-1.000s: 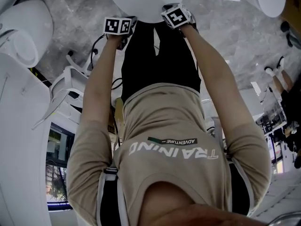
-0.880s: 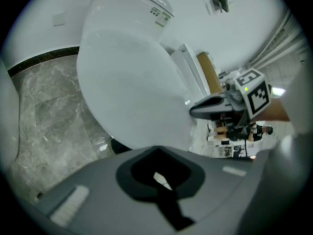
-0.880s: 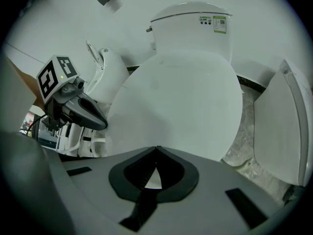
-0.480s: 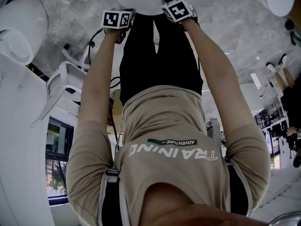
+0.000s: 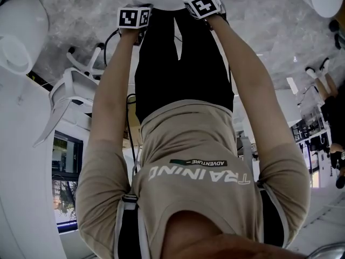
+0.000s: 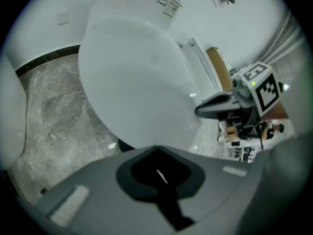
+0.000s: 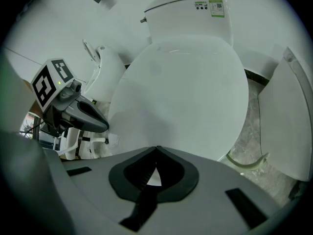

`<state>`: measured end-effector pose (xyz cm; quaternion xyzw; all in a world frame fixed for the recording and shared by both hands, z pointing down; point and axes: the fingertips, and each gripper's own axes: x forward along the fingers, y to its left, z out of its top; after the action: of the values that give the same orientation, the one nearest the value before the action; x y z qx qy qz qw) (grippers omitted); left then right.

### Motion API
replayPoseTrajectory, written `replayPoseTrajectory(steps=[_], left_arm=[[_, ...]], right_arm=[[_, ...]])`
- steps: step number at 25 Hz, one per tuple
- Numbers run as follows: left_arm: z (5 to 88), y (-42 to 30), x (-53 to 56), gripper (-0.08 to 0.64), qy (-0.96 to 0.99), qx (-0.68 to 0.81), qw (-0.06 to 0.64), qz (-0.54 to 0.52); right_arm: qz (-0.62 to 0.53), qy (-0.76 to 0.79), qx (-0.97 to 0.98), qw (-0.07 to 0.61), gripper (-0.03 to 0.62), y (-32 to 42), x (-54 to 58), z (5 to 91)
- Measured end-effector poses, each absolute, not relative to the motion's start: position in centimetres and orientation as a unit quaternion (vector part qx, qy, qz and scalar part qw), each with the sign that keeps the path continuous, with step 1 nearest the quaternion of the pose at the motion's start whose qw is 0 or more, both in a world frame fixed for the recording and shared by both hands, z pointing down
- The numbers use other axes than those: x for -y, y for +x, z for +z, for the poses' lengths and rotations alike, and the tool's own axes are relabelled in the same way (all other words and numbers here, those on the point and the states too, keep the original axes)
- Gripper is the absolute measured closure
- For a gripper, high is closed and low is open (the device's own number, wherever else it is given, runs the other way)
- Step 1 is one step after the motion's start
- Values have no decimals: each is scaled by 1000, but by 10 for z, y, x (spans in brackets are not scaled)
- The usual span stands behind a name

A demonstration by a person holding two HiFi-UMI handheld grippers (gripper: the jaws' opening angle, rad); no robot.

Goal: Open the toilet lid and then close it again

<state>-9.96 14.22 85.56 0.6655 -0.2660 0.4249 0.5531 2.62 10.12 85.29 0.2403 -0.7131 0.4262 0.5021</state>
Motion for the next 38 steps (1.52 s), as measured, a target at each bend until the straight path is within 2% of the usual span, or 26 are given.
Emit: replayPoseTrajectory(steps=[4, 18, 25, 31, 38], left_arm=[[857, -100, -143, 555, 674, 269, 524, 447], [867, -95, -142, 555, 672, 272, 498, 476], [870, -97, -148, 555, 651, 249, 459, 551], [871, -94, -144, 557, 655, 232, 489, 527], [851, -91, -156, 557, 653, 228, 468, 550]], right_arm=[[432, 232, 709, 508, 578, 25, -103, 856], [422, 227, 719, 504, 578, 27, -100, 864], [389, 230, 729, 514, 578, 29, -102, 862], [348, 213, 742, 532, 578, 25, -108, 864], [358, 201, 742, 529, 578, 26, -122, 850]])
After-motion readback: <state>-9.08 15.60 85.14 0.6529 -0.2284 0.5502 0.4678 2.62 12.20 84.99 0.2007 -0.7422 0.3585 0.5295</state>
